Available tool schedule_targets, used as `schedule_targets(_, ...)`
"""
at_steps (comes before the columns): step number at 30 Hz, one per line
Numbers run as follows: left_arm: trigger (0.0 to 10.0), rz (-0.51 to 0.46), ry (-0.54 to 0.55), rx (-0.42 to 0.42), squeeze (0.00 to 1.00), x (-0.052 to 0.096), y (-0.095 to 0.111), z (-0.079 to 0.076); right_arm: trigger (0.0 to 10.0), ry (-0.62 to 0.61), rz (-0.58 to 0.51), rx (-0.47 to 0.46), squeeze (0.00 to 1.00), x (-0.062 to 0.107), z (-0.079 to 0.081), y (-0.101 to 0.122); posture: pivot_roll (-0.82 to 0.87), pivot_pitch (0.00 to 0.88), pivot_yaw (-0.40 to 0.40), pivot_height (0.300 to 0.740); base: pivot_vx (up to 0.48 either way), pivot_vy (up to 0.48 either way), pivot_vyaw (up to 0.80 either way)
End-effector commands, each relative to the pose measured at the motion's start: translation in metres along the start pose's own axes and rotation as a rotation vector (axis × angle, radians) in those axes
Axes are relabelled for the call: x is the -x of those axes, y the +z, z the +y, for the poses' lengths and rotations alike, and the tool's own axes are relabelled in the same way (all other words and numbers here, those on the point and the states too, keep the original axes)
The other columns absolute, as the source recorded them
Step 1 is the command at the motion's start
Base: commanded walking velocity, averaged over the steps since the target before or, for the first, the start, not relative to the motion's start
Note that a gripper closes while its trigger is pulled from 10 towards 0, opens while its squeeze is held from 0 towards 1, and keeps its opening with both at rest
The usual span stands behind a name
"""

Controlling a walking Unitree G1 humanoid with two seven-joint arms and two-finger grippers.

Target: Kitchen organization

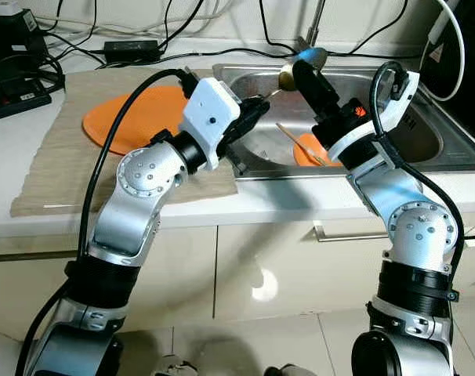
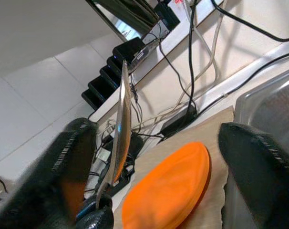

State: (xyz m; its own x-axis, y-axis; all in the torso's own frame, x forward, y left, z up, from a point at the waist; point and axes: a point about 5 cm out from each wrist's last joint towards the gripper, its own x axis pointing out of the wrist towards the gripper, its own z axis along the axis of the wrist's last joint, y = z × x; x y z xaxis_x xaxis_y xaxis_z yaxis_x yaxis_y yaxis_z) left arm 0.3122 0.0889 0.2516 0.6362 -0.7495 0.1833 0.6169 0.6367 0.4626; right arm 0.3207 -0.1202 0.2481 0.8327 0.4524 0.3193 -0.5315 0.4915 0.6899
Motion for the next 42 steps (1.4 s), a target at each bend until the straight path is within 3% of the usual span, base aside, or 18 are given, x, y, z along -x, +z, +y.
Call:
schedule_targets(1, 0.0, -0.027, -0.036, -0.017, 0.0, 0.0001, 0.005, -0.0052, 0.0, 0.028, -0.008, 0.006, 0.0, -0.001, 0.0037, 0.0039, 0.03, 0.045, -0.065, 0.74, 0.0, 0.0, 0.0)
schedule_targets(42, 0.0, -0.03, -0.085, -0.081, 0.0, -0.0016, 0.0054, -0.0106, 0.0, 0.057, -0.014, -0.012, 0.0, 0.0012, 0.0036, 0.0026, 0.03, 0.023, -0.059, 0.74, 0.0, 0.0, 0.0)
